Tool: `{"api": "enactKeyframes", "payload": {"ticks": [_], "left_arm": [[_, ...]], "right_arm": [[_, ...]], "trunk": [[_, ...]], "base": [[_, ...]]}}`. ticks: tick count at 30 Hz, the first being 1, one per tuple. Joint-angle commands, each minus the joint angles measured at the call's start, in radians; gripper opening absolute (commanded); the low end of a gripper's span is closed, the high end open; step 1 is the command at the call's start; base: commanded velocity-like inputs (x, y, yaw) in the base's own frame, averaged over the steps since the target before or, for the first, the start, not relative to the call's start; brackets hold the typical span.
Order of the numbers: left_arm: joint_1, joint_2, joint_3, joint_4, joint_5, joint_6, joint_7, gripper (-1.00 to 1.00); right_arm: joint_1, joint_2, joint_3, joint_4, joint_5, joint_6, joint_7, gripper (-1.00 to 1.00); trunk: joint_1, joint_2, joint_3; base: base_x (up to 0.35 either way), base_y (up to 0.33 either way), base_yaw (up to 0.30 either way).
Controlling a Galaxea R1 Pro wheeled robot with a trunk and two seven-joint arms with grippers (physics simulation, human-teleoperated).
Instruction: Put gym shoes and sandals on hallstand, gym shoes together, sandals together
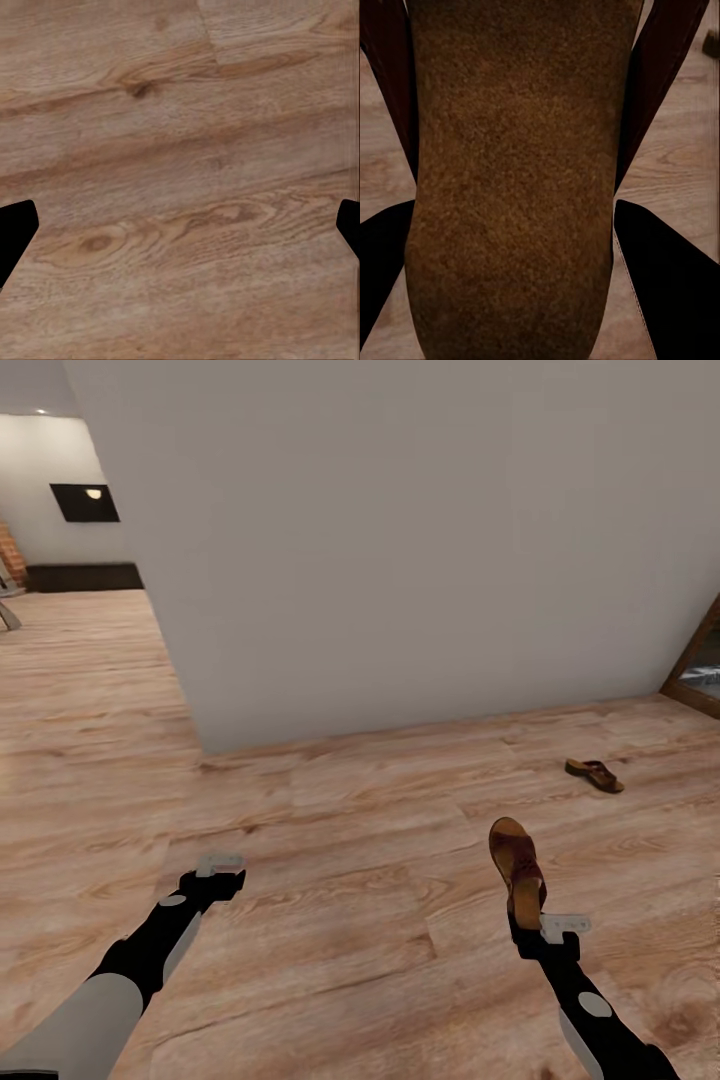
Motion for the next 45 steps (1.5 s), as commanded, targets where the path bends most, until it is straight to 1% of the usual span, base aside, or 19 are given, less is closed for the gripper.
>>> {"api": "enactKeyframes", "payload": {"ticks": [1,12,17,34,45], "left_arm": [[0.0,0.001,-0.004,-0.002,0.005,0.006,0.0,1.0],[0.0,0.002,-0.004,-0.002,0.004,0.006,0.0,1.0],[0.0,0.002,-0.004,-0.002,0.004,0.005,0.0,1.0],[0.0,0.002,-0.004,-0.001,0.003,0.004,0.0,1.0],[0.0,0.002,-0.004,-0.001,0.004,0.004,0.0,1.0]], "right_arm": [[-0.001,0.0,0.0,0.001,-0.004,-0.003,0.0,-1.0],[0.0,0.004,-0.001,0.0,-0.005,-0.003,-0.001,-1.0],[-0.001,0.006,-0.001,-0.002,-0.004,-0.003,0.001,-1.0],[-0.001,0.007,0.0,-0.001,-0.004,-0.002,-0.001,-1.0],[0.0,0.007,-0.001,0.002,-0.004,-0.003,0.0,-1.0]], "trunk": [[0.0,0.0,-0.001],[0.0,0.0,-0.001],[0.0,0.0,-0.001],[0.0,0.0,-0.001],[0.0,0.0,-0.001]], "base": [[0.315,0.133,-0.295],[0.322,0.128,-0.277],[0.325,0.172,-0.078],[0.325,0.163,-0.008],[0.323,0.147,-0.228]]}}
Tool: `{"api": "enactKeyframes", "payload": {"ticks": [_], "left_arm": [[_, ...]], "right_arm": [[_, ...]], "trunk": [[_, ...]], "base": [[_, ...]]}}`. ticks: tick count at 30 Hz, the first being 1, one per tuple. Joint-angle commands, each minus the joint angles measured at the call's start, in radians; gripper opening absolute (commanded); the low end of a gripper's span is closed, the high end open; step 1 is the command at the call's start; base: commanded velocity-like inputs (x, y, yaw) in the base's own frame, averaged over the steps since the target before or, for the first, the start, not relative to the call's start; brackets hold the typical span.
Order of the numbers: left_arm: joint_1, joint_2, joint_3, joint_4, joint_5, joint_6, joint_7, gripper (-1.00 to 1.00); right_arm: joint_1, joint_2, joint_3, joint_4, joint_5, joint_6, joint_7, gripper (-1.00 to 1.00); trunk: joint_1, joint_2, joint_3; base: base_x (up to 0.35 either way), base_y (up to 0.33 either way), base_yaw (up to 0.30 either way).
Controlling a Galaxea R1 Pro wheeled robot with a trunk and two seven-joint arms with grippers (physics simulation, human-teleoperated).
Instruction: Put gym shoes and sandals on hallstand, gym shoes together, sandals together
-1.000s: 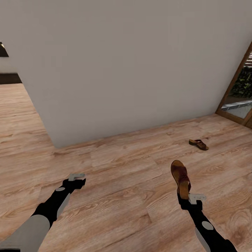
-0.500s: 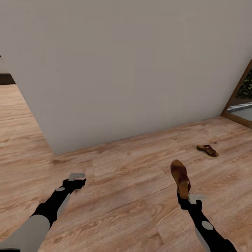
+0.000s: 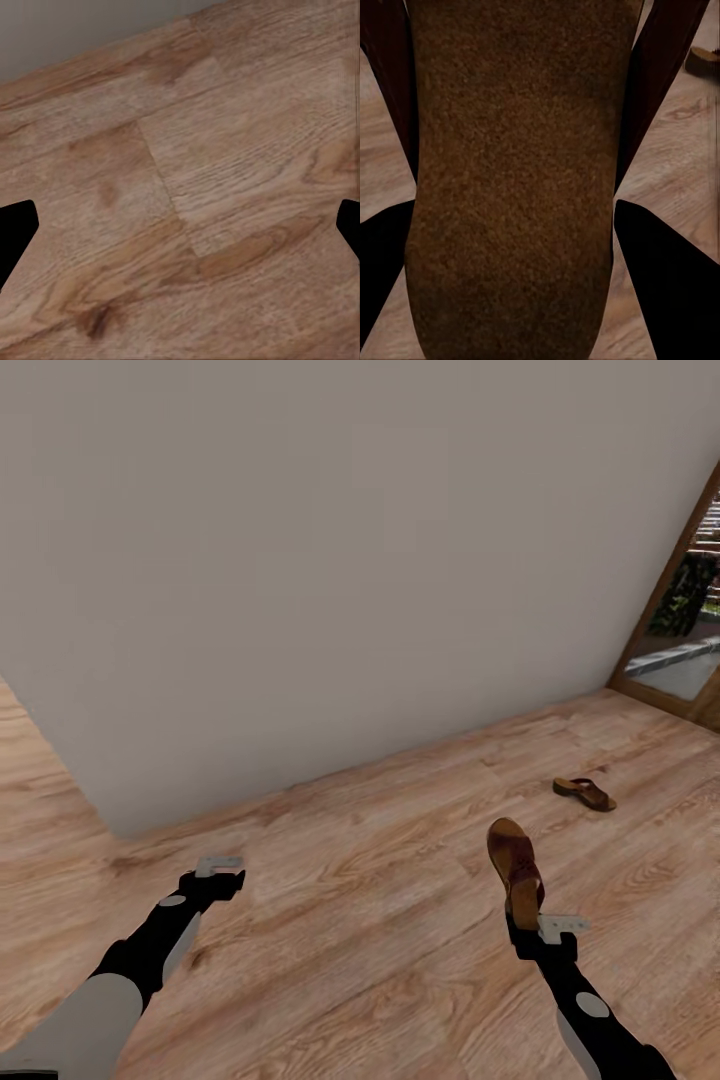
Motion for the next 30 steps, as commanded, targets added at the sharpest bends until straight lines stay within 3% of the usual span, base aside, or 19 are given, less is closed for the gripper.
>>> {"api": "enactKeyframes", "payload": {"ticks": [1,30], "left_arm": [[0.0,0.001,-0.004,-0.002,0.005,0.006,0.0,1.0],[0.0,0.001,-0.004,-0.002,0.005,0.001,0.0,1.0]], "right_arm": [[-0.001,0.0,0.0,0.001,-0.004,-0.003,0.0,-1.0],[-0.001,0.0,0.0,0.001,-0.004,-0.003,0.002,-1.0]], "trunk": [[0.0,0.0,-0.001],[0.0,0.0,-0.001]], "base": [[0.31,0.192,-0.266],[0.291,0.22,-0.272]]}}
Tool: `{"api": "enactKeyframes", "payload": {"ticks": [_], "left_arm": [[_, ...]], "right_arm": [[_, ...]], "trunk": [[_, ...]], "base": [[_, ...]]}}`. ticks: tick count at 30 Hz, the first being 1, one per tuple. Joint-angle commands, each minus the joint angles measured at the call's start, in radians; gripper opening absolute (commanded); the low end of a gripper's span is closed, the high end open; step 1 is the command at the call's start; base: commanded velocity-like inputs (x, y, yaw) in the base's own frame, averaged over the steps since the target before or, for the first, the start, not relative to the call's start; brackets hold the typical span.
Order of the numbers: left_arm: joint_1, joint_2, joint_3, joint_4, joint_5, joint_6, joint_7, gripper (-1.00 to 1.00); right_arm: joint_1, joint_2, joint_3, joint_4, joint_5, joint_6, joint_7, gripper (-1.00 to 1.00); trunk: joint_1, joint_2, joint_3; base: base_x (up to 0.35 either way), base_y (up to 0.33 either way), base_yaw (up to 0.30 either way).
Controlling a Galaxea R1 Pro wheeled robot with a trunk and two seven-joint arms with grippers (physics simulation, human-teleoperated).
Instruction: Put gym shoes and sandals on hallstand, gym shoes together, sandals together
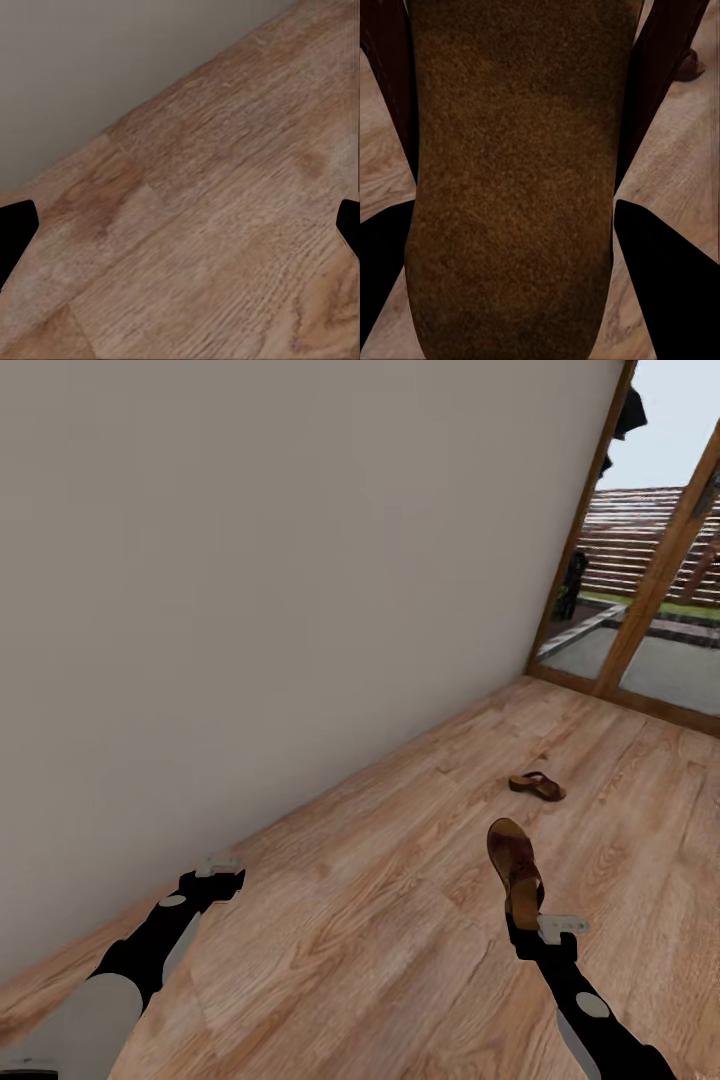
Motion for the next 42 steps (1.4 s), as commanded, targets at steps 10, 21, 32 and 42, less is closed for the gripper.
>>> {"api": "enactKeyframes", "payload": {"ticks": [10,21,32,42], "left_arm": [[0.0,0.002,-0.004,-0.002,0.002,0.005,0.0,1.0],[0.0,0.001,-0.004,-0.002,0.004,0.004,0.0,1.0],[0.024,0.001,-0.004,0.015,0.007,-0.057,0.0,1.0],[0.051,0.004,-0.004,0.019,0.005,-0.172,0.001,1.0]], "right_arm": [[-0.001,0.0,0.0,0.001,-0.004,-0.003,0.0,-1.0],[-0.001,0.0,0.0,0.001,-0.004,-0.003,0.0,-1.0],[-0.001,0.0,0.0,0.001,-0.004,-0.003,0.0,-1.0],[-0.001,0.0,0.0,0.001,-0.004,-0.003,0.0,-1.0]], "trunk": [[0.0,0.0,-0.001],[0.0,0.0,-0.001],[0.0,0.0,-0.001],[0.0,0.0,-0.001]], "base": [[0.085,0.118,-0.299],[0.002,0.003,-0.3],[0.0,0.0,-0.3],[0.0,0.0,-0.3]]}}
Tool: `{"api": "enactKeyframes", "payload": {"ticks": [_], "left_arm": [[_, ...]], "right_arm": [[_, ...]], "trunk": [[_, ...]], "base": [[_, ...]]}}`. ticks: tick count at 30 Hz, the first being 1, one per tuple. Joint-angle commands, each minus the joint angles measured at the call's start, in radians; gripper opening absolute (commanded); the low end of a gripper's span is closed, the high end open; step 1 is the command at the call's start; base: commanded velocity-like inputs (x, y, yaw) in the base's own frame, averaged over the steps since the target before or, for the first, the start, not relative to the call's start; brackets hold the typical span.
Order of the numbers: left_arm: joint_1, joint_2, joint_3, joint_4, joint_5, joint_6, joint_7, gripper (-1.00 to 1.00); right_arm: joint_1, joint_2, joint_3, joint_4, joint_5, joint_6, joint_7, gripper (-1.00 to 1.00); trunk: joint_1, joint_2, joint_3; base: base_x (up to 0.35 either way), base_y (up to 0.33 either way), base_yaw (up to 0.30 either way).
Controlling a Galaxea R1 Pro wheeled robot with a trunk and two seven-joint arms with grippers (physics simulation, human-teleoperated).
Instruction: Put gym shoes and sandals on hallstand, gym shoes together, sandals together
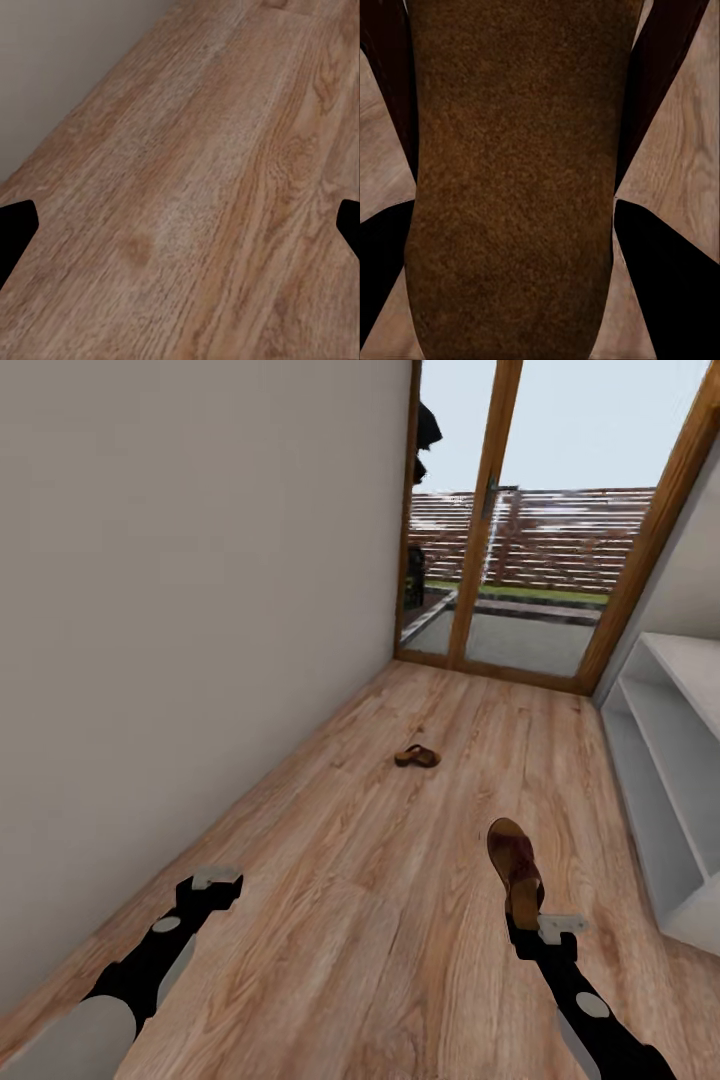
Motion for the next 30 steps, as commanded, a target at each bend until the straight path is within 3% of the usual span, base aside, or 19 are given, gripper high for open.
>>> {"api": "enactKeyframes", "payload": {"ticks": [1,11,30], "left_arm": [[0.0,0.001,-0.004,0.0,0.005,-0.003,-0.001,1.0],[0.0,0.001,-0.004,-0.002,0.005,-0.003,-0.001,1.0],[0.0,0.002,-0.004,-0.005,0.005,-0.003,-0.001,1.0]], "right_arm": [[-0.001,0.0,0.0,0.001,-0.004,-0.003,0.0,-1.0],[-0.001,0.0,0.0,0.001,-0.004,-0.003,0.0,-1.0],[-0.001,0.0,0.0,0.001,-0.004,-0.003,0.0,-1.0]], "trunk": [[0.0,0.0,-0.001],[0.0,0.0,-0.001],[0.0,0.0,-0.001]], "base": [[0.0,0.0,-0.3],[0.071,0.062,-0.3],[0.264,0.218,-0.3]]}}
